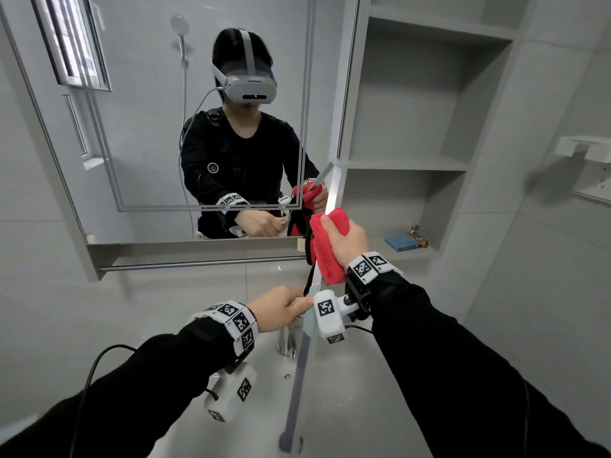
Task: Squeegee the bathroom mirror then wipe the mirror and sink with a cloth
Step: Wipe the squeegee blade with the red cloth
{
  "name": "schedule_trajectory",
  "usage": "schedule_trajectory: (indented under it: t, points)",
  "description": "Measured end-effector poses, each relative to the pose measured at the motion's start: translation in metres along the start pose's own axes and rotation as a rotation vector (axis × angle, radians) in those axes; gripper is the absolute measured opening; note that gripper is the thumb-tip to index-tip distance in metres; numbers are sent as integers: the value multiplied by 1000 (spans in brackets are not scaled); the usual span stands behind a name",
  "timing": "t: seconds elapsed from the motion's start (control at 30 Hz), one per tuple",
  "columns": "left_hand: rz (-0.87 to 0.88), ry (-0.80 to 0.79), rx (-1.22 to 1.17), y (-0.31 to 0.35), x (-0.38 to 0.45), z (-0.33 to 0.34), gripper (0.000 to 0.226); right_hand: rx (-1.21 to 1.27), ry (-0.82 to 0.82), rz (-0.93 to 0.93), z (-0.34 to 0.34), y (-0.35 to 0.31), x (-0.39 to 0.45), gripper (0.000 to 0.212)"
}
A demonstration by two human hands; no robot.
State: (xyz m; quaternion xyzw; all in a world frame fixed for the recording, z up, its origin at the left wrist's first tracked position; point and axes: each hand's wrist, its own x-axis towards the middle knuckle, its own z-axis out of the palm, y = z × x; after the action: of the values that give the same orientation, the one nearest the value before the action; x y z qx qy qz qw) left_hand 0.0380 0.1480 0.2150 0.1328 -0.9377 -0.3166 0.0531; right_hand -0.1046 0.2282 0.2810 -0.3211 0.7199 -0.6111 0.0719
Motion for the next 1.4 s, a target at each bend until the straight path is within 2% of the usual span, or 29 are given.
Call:
schedule_trajectory:
  t: [0.1,0.17,0.27,0.37,0.6,0.77,0.9,1.07,1.17,1.27,1.4]
  points:
    - [34,-42,248,1,2,0,35,-22,-61,-5,3,-2,0,26]
    - [48,-19,334,-1,3,-2,40,-21,-41,-14,4,-3,-2,31]
    - [51,19,361,-8,1,-8,45,28,-23,9,8,-1,-5,41]
    - [63,50,386,-14,-1,-13,48,73,-73,91,16,6,-14,47]
    - [73,91,463,-18,-4,-20,51,228,-97,221,35,34,-43,53]
    - [43,-5,381,-17,-2,-23,45,192,-53,180,37,38,-50,33]
    - [-32,-76,165,-17,-2,-28,37,154,-48,126,36,35,-49,21]
    - [-81,-103,-59,-24,-11,-31,31,98,-36,84,36,35,-48,22]
    - [-154,-124,-199,-39,-20,-32,46,86,-37,87,32,37,-47,32]
    - [-196,-49,-175,-49,-25,-28,62,103,-42,87,32,35,-47,35]
    - [-204,103,-36,-46,-23,-24,68,193,-52,135,36,30,-46,28]
